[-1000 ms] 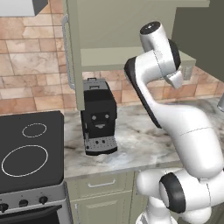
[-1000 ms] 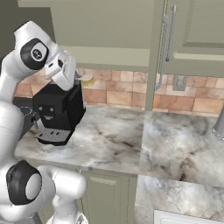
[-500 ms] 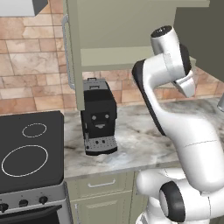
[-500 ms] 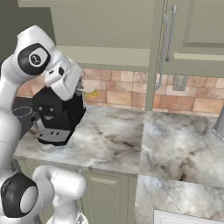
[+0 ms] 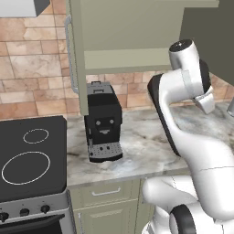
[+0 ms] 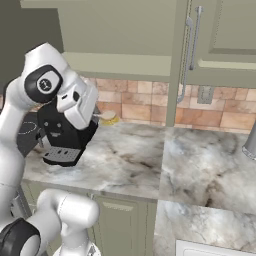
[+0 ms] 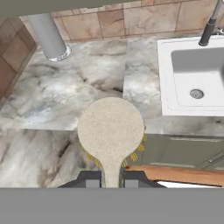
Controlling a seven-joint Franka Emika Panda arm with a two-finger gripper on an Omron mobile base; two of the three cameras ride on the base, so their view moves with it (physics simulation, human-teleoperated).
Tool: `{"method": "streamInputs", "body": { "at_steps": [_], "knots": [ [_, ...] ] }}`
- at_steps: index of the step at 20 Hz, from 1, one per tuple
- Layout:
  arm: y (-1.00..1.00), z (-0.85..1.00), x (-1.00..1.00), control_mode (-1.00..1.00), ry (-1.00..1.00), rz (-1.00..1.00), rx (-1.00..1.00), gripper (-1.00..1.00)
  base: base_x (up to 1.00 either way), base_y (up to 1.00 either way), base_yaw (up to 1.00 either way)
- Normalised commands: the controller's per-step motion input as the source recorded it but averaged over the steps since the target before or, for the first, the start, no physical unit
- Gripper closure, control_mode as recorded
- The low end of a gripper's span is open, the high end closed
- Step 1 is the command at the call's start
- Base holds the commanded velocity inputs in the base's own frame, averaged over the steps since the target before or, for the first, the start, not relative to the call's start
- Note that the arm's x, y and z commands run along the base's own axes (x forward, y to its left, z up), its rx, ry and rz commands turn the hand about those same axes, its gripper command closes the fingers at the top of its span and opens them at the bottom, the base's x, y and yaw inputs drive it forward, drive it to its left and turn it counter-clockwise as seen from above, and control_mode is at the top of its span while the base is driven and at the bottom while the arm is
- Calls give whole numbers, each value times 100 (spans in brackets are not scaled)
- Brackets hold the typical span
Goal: Open the cabinet. Pick the dish brush and place it next to the sink. Then close the cabinet.
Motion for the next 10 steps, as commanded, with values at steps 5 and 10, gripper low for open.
{"method": "streamInputs", "body": {
  "at_steps": [5, 10],
  "knots": [
    [-31, -21, -31, -100, 0, 0, 0, 100, 0, 0, 0],
    [-28, -19, -29, -100, 0, 0, 1, 100, 0, 0, 0]
  ]
}}
